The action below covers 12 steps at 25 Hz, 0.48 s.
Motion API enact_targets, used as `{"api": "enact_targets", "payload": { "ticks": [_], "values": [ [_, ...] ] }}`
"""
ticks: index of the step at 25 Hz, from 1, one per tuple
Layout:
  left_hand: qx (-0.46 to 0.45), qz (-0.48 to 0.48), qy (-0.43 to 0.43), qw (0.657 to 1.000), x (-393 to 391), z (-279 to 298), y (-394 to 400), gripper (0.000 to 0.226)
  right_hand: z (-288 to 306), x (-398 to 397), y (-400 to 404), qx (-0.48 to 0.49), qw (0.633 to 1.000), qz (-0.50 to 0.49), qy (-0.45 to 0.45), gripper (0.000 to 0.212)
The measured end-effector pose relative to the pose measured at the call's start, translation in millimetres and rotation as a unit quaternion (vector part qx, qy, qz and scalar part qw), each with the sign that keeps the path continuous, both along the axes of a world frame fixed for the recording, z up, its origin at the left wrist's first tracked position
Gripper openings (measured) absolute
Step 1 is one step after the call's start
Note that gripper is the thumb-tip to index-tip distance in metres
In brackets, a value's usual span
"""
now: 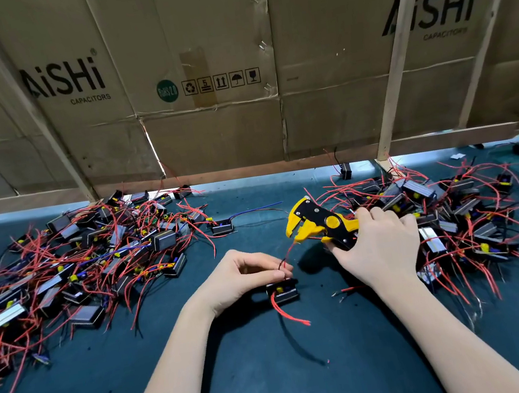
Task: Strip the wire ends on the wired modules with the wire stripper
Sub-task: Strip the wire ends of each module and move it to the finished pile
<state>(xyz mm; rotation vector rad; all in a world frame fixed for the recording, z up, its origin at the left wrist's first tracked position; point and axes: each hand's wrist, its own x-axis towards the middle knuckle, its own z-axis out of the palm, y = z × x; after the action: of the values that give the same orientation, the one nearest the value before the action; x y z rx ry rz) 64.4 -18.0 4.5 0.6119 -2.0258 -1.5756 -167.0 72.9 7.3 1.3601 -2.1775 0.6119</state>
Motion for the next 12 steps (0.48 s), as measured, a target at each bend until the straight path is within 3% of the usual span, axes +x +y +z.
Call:
{"api": "enact_targets", "payload": {
  "ticks": [6,12],
  "values": [
    [-0.023,0.034,-0.018,0.999,-5.0,2.2,0.0,0.027,-2.1,-3.3,-4.1,-0.077,0.997,-0.014,-0.015,0.058],
    [-0.044,0.032,-0.019,0.998,-6.3,0.9,0.5,0.028,-4.7,-1.9,-4.4,-0.050,0.998,0.001,0.024,0.057]
  ]
}}
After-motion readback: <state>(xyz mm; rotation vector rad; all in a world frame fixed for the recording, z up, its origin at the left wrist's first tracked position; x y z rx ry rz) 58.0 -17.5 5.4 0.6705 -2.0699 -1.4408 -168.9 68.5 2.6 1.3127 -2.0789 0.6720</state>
